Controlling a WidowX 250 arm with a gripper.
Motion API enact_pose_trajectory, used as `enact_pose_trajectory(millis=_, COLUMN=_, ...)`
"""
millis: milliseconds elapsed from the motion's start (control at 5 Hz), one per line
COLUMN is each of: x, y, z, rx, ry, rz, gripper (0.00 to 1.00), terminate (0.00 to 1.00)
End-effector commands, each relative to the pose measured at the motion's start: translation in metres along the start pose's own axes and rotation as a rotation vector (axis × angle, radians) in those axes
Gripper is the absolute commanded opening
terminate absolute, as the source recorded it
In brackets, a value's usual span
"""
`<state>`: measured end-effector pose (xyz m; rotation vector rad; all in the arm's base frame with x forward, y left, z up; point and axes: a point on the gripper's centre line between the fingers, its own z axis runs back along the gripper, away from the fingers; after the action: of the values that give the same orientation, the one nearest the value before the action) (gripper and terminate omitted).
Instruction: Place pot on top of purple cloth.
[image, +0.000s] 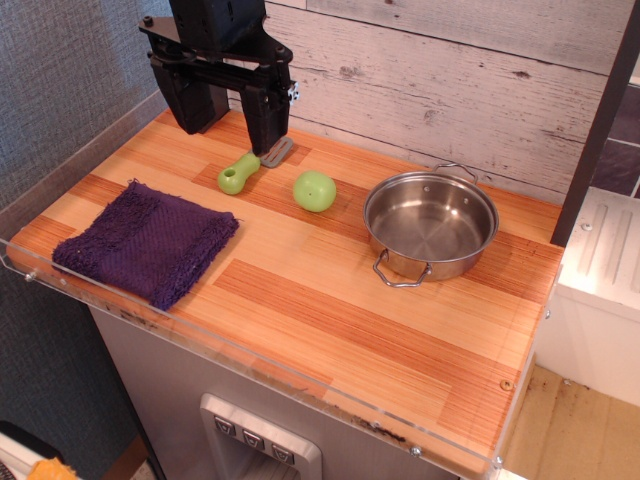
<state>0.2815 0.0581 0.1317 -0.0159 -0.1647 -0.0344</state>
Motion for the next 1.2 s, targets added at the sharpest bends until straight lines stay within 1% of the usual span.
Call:
enact_pose_trajectory(millis=0, x=0.000, y=0.000, z=0.000, rx=0.000, ry=0.000, rz=0.000, gripper=1.00, terminate=0.00)
enact_pose_trajectory(millis=200, x=0.020, y=-0.046, z=-0.016, rx=-0.012, ry=-0.038, rz=-0.095, gripper=1.00, terminate=0.00)
enact_pose_trajectory(millis=400, x=0.038, y=-0.088, z=-0.032, rx=-0.032, ry=-0.043, rz=-0.163, gripper=1.00, terminate=0.00)
enact_pose_trajectory(millis=600, x=0.055, y=-0.125, z=-0.052, rx=-0.013, ry=-0.030, rz=-0.223, gripper=1.00, terminate=0.00)
enact_pose_trajectory(millis=800, x=0.062, y=-0.144, z=-0.075, rx=0.005, ry=0.004, rz=-0.252, gripper=1.00, terminate=0.00)
enact_pose_trajectory(millis=1000, x=0.064, y=-0.155, z=-0.085, rx=0.011, ry=0.023, rz=-0.281, gripper=1.00, terminate=0.00)
